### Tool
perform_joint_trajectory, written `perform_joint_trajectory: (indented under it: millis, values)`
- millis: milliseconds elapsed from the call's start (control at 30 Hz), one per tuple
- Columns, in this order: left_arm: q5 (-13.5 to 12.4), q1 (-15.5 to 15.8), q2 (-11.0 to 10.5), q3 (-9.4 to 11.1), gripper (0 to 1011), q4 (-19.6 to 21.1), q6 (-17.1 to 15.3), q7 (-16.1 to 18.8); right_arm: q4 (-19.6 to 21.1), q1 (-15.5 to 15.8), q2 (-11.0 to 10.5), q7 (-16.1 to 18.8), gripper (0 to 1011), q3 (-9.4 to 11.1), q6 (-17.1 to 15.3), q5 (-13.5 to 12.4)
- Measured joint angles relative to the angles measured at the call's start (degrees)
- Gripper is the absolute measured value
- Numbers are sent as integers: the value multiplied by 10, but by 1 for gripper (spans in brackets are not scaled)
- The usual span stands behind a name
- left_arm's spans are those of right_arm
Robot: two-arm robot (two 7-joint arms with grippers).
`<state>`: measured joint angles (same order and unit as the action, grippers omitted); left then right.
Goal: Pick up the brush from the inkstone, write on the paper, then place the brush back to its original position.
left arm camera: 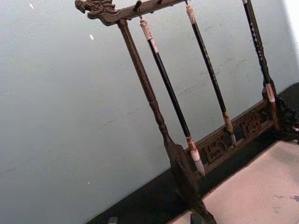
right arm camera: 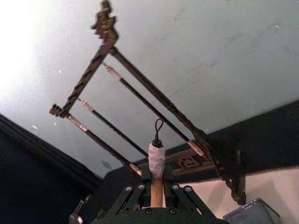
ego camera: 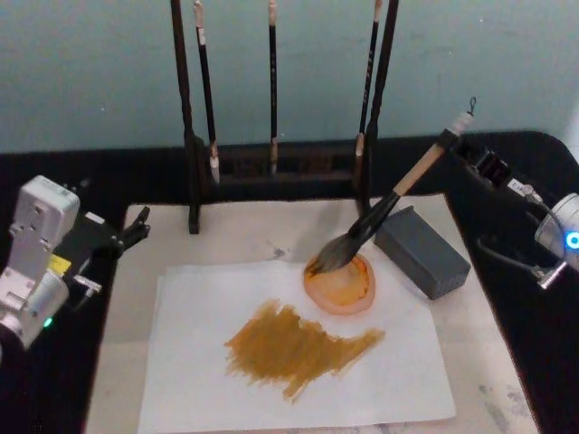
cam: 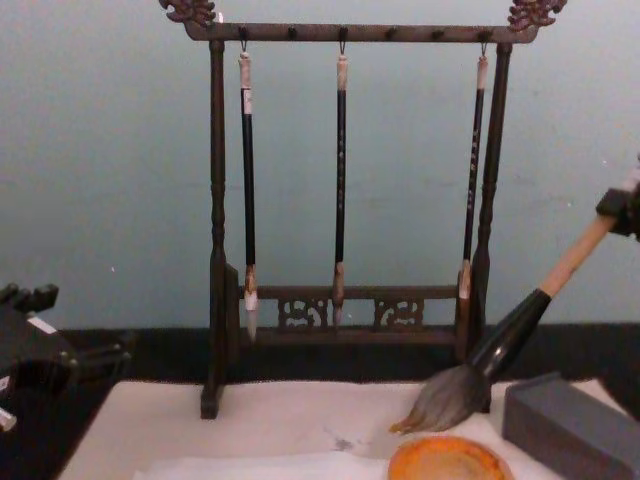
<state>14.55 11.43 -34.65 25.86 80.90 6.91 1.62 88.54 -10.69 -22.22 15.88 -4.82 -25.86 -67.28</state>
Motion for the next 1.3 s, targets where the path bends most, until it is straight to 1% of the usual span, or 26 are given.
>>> perform_joint_trajectory:
  millis: [133, 200, 233, 367, 467, 567, 767, 867, 967, 1100, 1300]
  values:
    - [0, 0, 0, 0, 1010, 0, 0, 0, -18, -4, 7, -2, 160, 1, 0, -14]
    - [0, 0, 0, 0, 1010, 0, 0, 0, -35, -11, 12, -7, 160, -3, 1, -23]
    - [0, 0, 0, 0, 1010, 0, 0, 0, -35, -11, 12, -7, 160, -3, 1, -23]
    - [0, 0, 0, 0, 1010, 0, 0, 0, -57, -19, 17, -17, 160, -8, 2, -32]
    - [0, 0, 0, 0, 1010, 0, 0, 0, -77, -26, 23, -25, 160, -10, 2, -46]
    - [0, 0, 0, 0, 1010, 0, 0, 0, -88, -28, 28, -33, 160, -10, 1, -58]
    - [0, 0, 0, 0, 1010, 0, 0, 0, -104, -31, 29, -48, 160, -12, 1, -73]
    - [0, 0, 0, 0, 1010, 0, 0, 0, -107, -32, 28, -53, 160, -14, 1, -76]
    - [0, 0, 0, 0, 1010, 0, 0, 0, -111, -33, 24, -71, 160, -19, 0, -81]
    - [0, 0, 0, 0, 1010, 0, 0, 0, -114, -33, 24, -82, 160, -23, 0, -85]
    - [0, 0, 0, 0, 1010, 0, 0, 0, -116, -32, 29, -107, 160, -23, 2, -102]
